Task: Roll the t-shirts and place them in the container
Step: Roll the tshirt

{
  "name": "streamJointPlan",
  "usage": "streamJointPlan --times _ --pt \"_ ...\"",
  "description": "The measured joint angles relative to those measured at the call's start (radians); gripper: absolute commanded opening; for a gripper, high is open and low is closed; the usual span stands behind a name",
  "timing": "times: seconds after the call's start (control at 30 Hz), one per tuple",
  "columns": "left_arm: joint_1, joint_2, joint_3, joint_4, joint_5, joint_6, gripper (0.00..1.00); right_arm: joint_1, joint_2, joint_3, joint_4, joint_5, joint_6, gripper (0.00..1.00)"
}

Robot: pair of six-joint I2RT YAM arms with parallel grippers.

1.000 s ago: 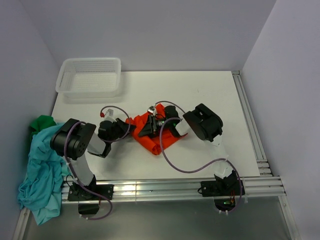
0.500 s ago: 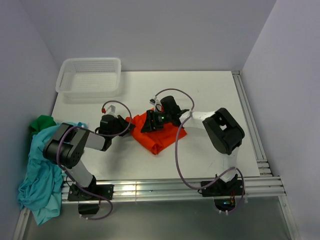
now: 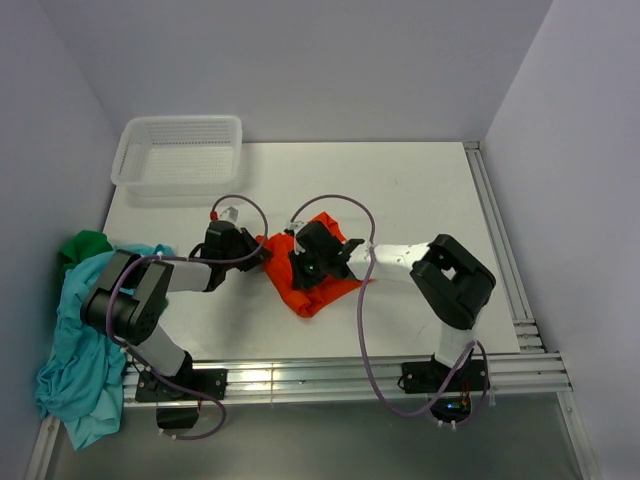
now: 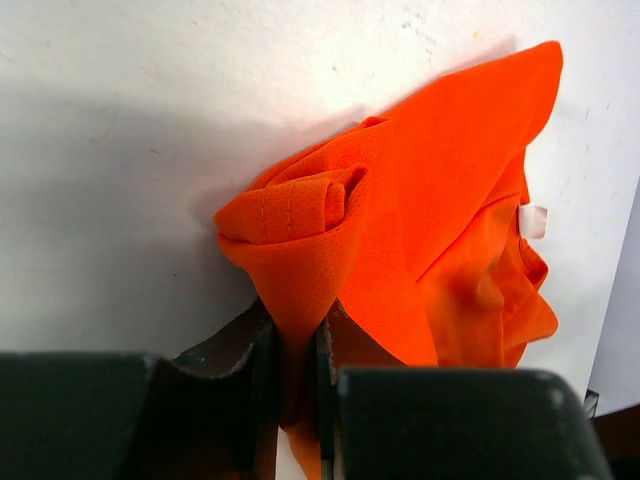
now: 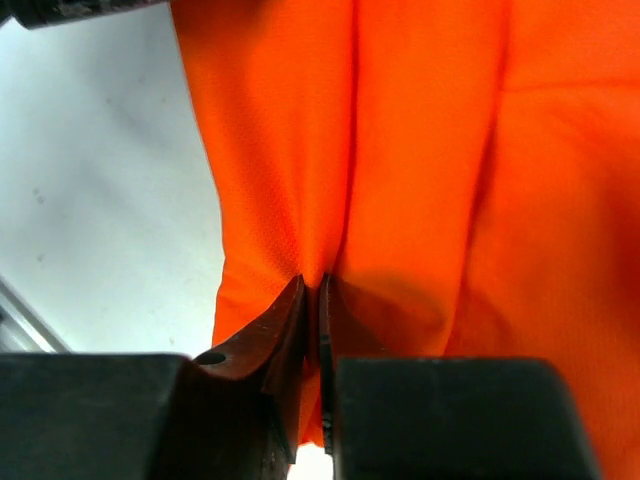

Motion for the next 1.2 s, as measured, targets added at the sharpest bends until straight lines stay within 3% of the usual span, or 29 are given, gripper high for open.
streamJointPlan --times 0.07,0.27,0.53,0.6,0.87,1.2 --pt "-0.004 0.000 0.019 -0.041 0.008 0.001 0.11 0.022 -0.042 -0.058 0.042 0.063 0.016 0.11" --pt "-0.010 -0.010 0.038 -0.108 0.026 0.002 0.11 0.137 -0.101 -0.128 0.082 0.288 0.072 0.27" --pt "-0.009 -0.020 0.038 -0.126 0.026 0.023 0.06 0.211 -0.212 -0.203 0.048 0.370 0.103 0.38" --pt "-0.007 -0.022 0.038 -0.126 0.024 0.028 0.00 0.212 -0.245 -0.203 0.027 0.375 0.105 0.38" --pt "-0.002 -0.033 0.038 -0.134 0.005 0.049 0.00 0.243 -0.340 -0.203 -0.011 0.355 0.105 0.33" --pt "-0.002 -0.042 0.038 -0.152 0.001 0.054 0.00 0.264 -0.187 -0.221 0.025 0.329 0.111 0.28"
